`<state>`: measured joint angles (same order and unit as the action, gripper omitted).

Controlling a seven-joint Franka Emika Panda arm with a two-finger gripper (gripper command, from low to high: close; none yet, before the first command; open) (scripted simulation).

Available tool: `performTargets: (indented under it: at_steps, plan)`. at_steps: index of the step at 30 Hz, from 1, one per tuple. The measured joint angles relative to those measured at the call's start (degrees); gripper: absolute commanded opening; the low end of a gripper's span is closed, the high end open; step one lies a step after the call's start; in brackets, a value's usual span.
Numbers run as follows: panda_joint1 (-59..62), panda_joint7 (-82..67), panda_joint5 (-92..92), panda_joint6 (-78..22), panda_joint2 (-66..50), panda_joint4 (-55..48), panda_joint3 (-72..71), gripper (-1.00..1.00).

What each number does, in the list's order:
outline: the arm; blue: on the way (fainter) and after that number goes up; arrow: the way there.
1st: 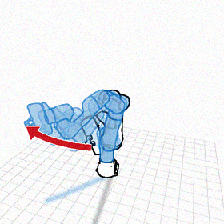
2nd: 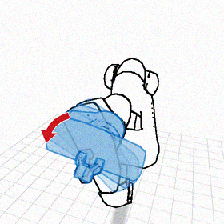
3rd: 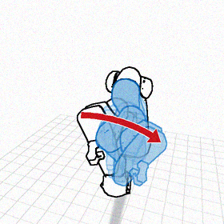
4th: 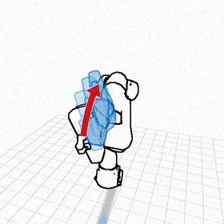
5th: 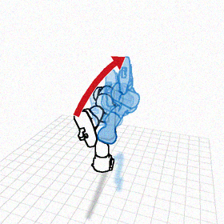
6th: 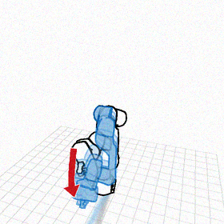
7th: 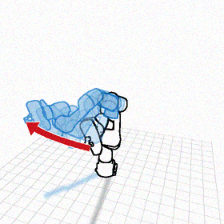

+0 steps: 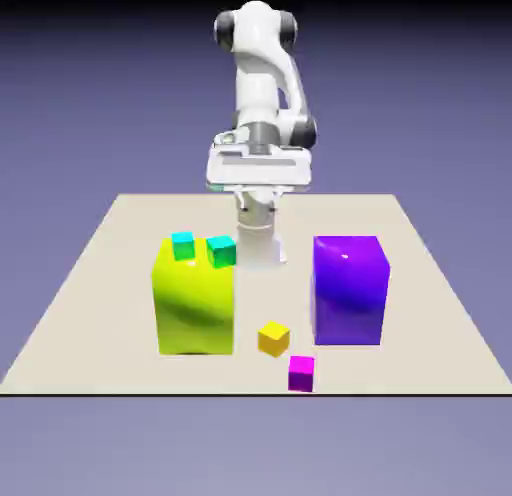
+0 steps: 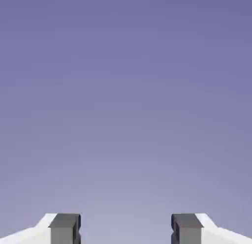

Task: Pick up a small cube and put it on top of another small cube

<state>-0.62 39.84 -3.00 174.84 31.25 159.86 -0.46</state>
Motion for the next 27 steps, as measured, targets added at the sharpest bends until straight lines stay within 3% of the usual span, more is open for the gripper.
performTargets:
  at_steps: [27]
  plan:
    - [1.4,-58.5,-67.3,18.6,-31.5,-25.6,-10.4,0.0]
